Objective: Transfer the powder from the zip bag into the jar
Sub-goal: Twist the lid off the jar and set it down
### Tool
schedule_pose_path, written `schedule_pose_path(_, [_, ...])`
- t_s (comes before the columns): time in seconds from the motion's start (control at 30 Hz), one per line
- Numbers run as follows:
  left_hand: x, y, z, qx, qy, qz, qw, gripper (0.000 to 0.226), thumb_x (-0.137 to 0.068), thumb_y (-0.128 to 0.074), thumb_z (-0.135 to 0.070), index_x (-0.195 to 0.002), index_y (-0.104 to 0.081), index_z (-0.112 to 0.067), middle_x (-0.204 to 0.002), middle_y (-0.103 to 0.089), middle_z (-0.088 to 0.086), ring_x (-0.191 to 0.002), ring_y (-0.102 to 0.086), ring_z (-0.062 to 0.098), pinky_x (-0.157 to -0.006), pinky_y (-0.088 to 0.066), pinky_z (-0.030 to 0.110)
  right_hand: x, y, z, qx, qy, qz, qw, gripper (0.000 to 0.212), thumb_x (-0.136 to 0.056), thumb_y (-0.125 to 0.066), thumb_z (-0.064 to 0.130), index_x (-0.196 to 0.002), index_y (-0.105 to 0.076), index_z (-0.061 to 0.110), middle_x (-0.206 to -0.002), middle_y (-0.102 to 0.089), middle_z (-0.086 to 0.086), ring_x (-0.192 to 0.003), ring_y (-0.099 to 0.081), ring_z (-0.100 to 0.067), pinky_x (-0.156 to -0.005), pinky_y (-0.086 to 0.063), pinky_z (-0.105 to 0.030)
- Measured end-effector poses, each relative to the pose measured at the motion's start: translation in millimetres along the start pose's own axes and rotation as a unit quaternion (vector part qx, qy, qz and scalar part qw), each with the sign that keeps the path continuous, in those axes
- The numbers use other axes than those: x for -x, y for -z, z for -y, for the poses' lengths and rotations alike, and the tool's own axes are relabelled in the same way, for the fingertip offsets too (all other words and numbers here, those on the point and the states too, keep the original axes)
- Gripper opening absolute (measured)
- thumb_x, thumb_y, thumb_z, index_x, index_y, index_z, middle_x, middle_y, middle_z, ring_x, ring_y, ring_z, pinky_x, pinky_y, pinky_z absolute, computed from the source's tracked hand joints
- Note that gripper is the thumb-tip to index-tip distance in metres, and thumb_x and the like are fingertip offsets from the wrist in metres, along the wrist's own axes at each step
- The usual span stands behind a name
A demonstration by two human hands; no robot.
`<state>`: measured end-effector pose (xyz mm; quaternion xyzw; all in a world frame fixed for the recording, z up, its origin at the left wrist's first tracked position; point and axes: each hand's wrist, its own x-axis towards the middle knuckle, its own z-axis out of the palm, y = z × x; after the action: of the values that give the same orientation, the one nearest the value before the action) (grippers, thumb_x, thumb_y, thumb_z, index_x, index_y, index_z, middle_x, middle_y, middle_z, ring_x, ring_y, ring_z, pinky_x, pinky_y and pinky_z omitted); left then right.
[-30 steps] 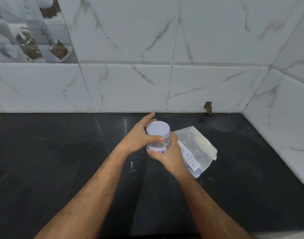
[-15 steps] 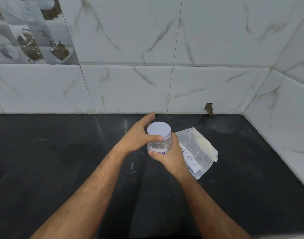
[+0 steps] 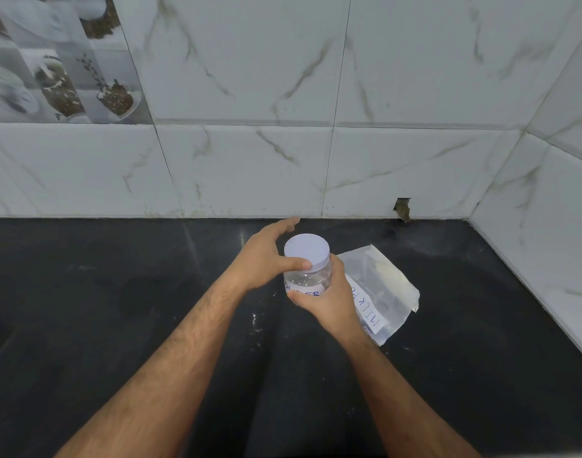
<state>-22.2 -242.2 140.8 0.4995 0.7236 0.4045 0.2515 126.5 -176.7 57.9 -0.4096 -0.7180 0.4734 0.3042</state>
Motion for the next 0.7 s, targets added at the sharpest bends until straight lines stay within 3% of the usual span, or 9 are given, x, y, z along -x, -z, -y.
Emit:
schedule_pose_path(0.17, [-2.3,-9.3,-12.6,-0.009,-0.024,0.046,0.999,0.088,-0.078,-0.085,-0.030,-0.152,-0.038,-0.031,-0.153,-0.047,-0.010,-0.137,-0.044,0.005,-0.105,-0.032,0.019,2.3,-7.9,0.9,-0.004,0.006,0.013,1.000,0.089,-0.054,-0.087,0.053,-0.129,-0.039,0.047,-0.123,-0.063,0.015,-0.112,-0.065,-0.010,-0.097,-0.057,-0.041])
schedule_pose_path(0.27, [-1.0,-9.0,-10.4,-0.034,-0.024,0.052,0.998,0.088,-0.079,-0.082,-0.036,-0.154,-0.035,-0.032,-0.155,-0.044,-0.012,-0.140,-0.042,0.007,-0.104,-0.030,0.018,1.5,-4.1,-0.8,-0.004,0.005,0.015,1.000,0.086,-0.057,-0.088,0.048,-0.128,-0.040,0.046,-0.122,-0.063,0.016,-0.111,-0.065,-0.009,-0.096,-0.057,-0.040])
schedule_pose_path(0.47, [-0.8,4.8,-0.3,-0.087,-0.008,0.045,0.995,0.092,-0.077,-0.083,-0.041,-0.154,-0.033,-0.033,-0.146,-0.055,-0.011,-0.135,-0.047,0.011,-0.108,-0.034,0.026,-5.0,4.4,-2.9,0.005,-0.004,0.003,1.000,0.088,-0.065,-0.091,0.037,-0.128,-0.030,0.047,-0.127,-0.051,0.021,-0.116,-0.055,-0.009,-0.106,-0.051,-0.037])
schedule_pose_path(0.57, [-4.4,7.3,-1.6,-0.115,-0.016,0.014,0.993,0.088,-0.073,-0.085,-0.040,-0.150,-0.043,-0.032,-0.141,-0.058,-0.011,-0.131,-0.051,0.011,-0.107,-0.039,0.030,-5.3,2.5,-2.1,0.008,0.000,0.005,1.000,0.089,-0.063,-0.091,0.038,-0.128,-0.031,0.047,-0.126,-0.052,0.020,-0.116,-0.056,-0.009,-0.104,-0.051,-0.033])
schedule_pose_path(0.7, [-8.4,5.0,-9.9,-0.099,-0.029,0.048,0.994,0.084,-0.072,-0.087,-0.037,-0.146,-0.049,-0.029,-0.147,-0.053,-0.010,-0.135,-0.049,0.010,-0.112,-0.041,0.034,-2.3,-4.1,-3.1,-0.002,0.005,0.013,1.000,0.089,-0.059,-0.090,0.042,-0.132,-0.041,0.040,-0.124,-0.061,0.018,-0.113,-0.063,-0.007,-0.096,-0.056,-0.029])
